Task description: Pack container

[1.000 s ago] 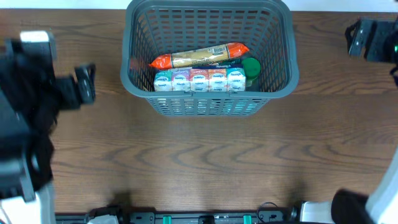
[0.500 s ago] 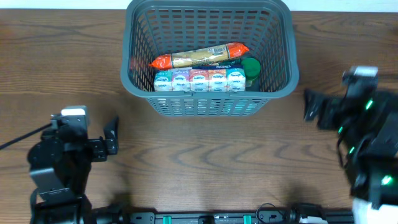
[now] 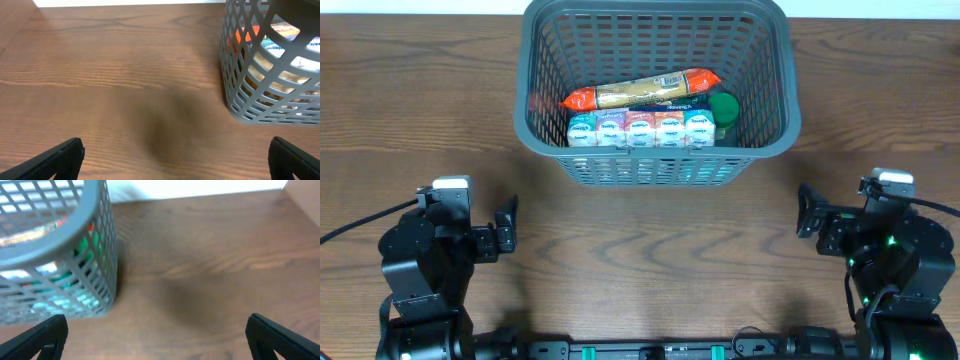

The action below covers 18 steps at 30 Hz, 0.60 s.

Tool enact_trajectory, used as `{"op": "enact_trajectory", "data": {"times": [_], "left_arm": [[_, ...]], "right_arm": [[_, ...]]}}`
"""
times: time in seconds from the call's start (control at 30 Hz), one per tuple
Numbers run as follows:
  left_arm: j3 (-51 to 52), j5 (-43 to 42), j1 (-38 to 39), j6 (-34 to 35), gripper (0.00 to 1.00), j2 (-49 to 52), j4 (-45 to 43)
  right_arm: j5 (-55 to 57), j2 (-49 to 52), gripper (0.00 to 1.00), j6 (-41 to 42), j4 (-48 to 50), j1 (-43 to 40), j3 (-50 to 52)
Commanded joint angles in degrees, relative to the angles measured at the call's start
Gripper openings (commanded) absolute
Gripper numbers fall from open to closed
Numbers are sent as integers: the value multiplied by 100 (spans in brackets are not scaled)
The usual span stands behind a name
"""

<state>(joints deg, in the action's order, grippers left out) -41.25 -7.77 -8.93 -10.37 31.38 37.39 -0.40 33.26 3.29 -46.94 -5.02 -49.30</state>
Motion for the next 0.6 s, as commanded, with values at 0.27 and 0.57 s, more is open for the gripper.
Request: {"op": "enact_trajectory", "data": {"times": [0.27, 0.57], "left_arm": [[-28, -76, 4, -48, 99, 9, -17], [-28, -76, 4, -48, 99, 9, -17]], "right_arm": [[39, 2, 99, 94, -968, 50, 46], [39, -46, 99, 94, -1488, 50, 46]]}}
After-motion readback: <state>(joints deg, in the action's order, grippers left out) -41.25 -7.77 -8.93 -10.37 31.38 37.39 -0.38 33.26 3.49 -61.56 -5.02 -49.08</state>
